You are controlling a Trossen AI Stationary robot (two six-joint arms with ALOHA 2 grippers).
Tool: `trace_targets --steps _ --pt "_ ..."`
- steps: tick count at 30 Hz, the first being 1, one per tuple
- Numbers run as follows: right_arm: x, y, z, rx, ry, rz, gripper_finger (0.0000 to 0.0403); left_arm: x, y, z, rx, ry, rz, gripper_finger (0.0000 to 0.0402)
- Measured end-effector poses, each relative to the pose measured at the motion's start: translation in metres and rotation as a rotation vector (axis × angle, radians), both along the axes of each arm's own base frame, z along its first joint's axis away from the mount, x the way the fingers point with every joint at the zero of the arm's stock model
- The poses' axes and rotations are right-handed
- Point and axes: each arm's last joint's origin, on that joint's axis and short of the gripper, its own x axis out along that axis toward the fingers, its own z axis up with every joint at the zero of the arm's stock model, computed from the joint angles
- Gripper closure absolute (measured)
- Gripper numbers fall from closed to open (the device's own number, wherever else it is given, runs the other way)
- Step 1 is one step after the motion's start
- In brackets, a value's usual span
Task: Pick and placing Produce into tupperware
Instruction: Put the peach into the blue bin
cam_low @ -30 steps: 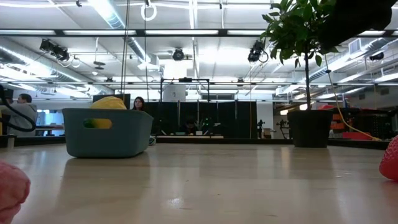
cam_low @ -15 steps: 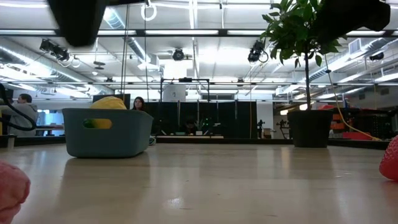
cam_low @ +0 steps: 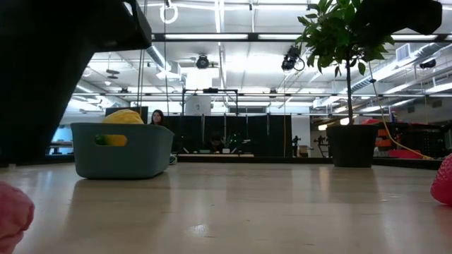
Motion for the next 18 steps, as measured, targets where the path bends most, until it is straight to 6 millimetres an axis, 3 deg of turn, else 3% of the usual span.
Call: trace_targets --steps 6,12,18 --pt "0.002 0.002 0.001 0.021 -0.027 0.000 0.0218 -0.001 -0.003 -0.006 0.008 0.007 0.000 0.0173" --pt "0.003 0.002 0.001 0.023 -0.030 0.001 0.0218 0.002 -0.005 -0.026 0.034 0.038 -0.003 0.0174" --pt "0.003 0.002 0.002 0.020 -0.031 0.006 0.0218 0.004 -0.004 -0.031 0.046 0.036 -0.007 0.0201"
